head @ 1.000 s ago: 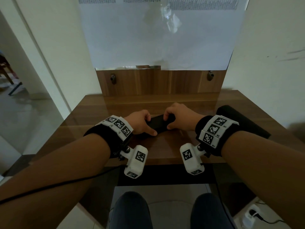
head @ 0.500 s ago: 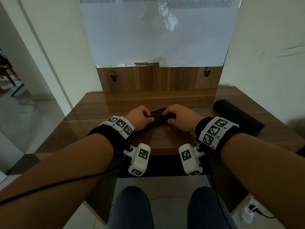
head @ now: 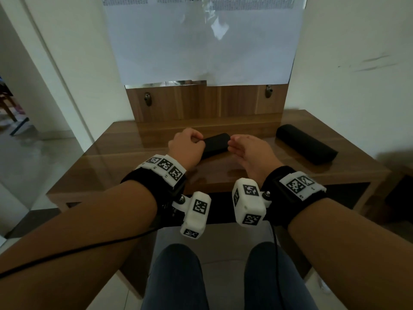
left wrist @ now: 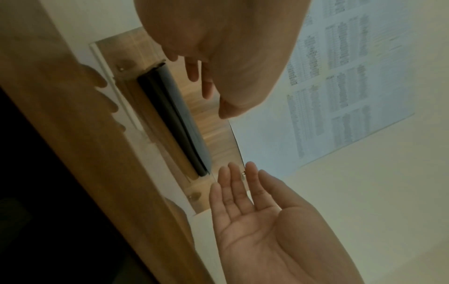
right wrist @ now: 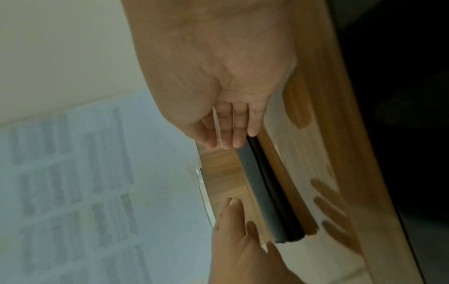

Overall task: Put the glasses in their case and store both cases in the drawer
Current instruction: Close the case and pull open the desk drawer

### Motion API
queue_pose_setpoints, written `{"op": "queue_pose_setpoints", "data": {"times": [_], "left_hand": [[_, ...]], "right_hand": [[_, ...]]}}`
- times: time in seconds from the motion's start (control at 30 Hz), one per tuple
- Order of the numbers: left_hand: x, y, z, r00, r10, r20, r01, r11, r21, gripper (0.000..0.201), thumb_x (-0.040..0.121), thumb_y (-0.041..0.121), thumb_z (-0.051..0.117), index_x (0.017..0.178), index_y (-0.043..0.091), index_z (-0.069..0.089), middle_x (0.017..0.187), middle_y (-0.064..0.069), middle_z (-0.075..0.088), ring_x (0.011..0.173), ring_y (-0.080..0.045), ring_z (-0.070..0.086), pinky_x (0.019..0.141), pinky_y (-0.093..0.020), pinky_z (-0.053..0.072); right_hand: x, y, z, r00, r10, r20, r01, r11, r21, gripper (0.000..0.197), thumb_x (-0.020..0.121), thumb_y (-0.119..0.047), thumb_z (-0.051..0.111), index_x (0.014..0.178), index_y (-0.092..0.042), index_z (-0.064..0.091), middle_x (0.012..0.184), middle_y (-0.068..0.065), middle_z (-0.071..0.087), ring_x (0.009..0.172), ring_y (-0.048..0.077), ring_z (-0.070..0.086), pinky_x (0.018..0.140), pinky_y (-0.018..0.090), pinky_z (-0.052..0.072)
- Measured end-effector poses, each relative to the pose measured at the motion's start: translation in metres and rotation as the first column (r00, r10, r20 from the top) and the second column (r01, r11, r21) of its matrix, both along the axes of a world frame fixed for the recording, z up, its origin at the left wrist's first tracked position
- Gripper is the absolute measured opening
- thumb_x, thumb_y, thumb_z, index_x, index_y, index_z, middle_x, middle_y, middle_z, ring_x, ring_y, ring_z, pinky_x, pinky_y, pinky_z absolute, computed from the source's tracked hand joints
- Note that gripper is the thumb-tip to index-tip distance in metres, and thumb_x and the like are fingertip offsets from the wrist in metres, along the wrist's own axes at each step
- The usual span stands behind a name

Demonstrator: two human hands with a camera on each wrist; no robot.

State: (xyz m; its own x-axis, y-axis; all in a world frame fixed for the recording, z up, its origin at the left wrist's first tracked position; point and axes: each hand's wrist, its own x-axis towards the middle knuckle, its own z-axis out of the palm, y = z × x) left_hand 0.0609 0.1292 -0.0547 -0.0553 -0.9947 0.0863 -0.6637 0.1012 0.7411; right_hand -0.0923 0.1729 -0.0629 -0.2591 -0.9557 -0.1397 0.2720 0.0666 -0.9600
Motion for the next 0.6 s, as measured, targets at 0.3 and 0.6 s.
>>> {"op": "queue_pose_setpoints", "data": {"times": [0.3, 0.6], "left_hand": [[-0.023, 0.044, -0.01, 0.988, -0.104, -0.118, 0.081, 0.979, -0.185, 0.023, 0.087, 0.024, 0.054, 0.107, 0.014, 0.061, 0.096, 0.005, 0.058, 0.087, -0.011, 0.053, 0.077, -0.024, 0.04], [-0.043, 0.088, -0.036, 0.918, -0.248, -0.31, 0.163, 0.947, -0.277, 0.015, 0.09, 0.027, 0.051, 0.096, 0.019, 0.063, 0.079, 0.012, 0.058, 0.074, -0.002, 0.054, 0.067, -0.006, 0.043]], "right_hand": [[0.0, 0.051, -0.029, 0.889, 0.087, 0.451, -0.109, 0.994, 0.024, 0.024, 0.097, -0.023, 0.049, 0.079, -0.014, 0.06, 0.086, 0.005, 0.069, 0.09, 0.02, 0.065, 0.083, 0.041, 0.049], [-0.017, 0.086, -0.077, 0.854, -0.006, 0.52, -0.088, 0.984, 0.156, 0.022, 0.095, -0.025, 0.052, 0.08, -0.011, 0.062, 0.078, 0.007, 0.071, 0.09, 0.024, 0.065, 0.074, 0.041, 0.051]]}}
